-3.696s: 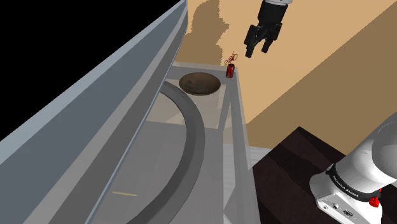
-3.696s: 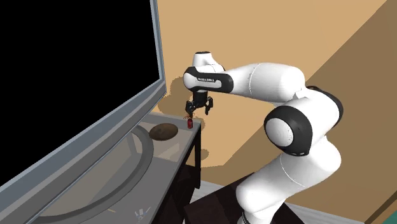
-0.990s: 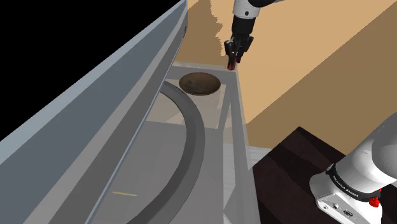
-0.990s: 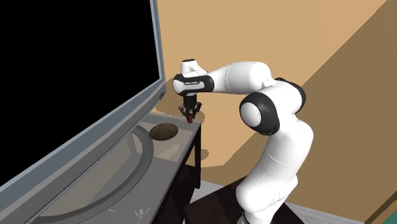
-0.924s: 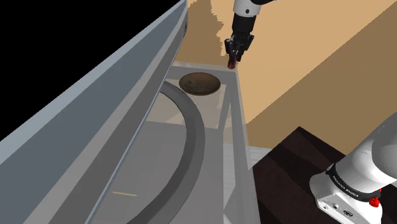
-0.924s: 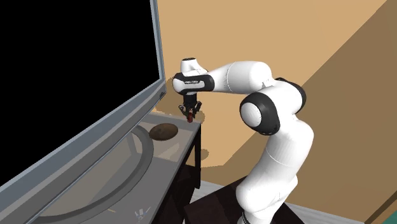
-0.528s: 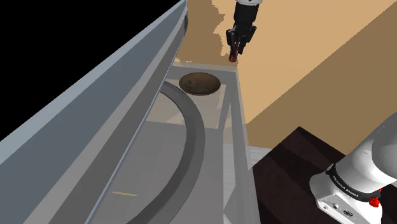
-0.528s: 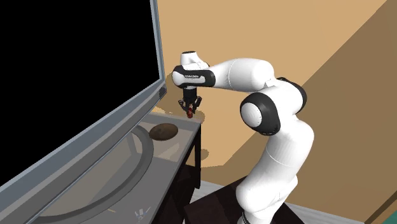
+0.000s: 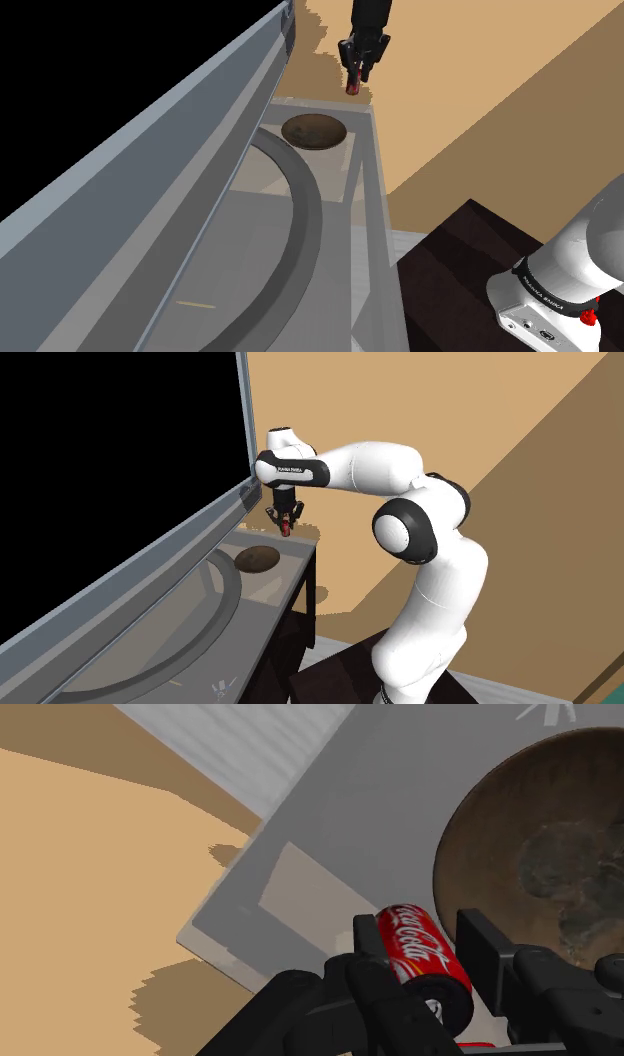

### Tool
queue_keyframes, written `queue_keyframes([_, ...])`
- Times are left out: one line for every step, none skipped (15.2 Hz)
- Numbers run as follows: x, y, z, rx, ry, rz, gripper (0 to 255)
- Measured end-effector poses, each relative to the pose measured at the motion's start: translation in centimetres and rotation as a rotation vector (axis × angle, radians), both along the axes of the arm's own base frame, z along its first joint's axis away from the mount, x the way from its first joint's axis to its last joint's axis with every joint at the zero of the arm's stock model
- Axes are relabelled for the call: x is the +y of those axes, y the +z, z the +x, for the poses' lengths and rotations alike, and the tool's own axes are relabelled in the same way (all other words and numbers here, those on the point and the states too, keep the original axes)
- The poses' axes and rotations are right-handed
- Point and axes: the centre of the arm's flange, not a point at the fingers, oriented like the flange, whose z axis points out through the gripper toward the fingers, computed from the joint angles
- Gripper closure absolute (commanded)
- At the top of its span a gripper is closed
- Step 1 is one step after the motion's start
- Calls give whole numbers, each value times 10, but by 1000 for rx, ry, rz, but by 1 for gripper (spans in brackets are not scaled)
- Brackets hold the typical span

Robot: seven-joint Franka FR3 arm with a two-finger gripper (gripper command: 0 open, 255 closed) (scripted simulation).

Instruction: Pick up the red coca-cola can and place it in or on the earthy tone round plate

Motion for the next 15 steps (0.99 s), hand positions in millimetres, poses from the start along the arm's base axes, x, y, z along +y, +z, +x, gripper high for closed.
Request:
queue_keyframes([12,1,-1,0,0,0,255])
queue_keyframes([28,-1,-1,0,1,0,255])
queue_keyframes([41,-4,-1,0,1,0,255])
queue_keyframes([53,-6,1,0,1,0,255])
queue_keyframes([69,-7,-1,0,1,0,255])
queue_keyframes([81,-7,2,0,1,0,255])
queue_keyframes([92,-11,3,0,0,0,255])
queue_keyframes([104,-11,1,0,0,0,255])
queue_keyframes([108,-13,1,0,0,0,255])
queue_keyframes([110,-16,1,0,0,0,255])
queue_keyframes([112,-21,1,0,-1,0,255])
queue_keyframes([112,-26,1,0,-1,0,255])
queue_keyframes([112,-31,2,0,-1,0,255])
queue_keyframes([112,-37,1,0,-1,0,255])
queue_keyframes([113,-42,1,0,-1,0,255])
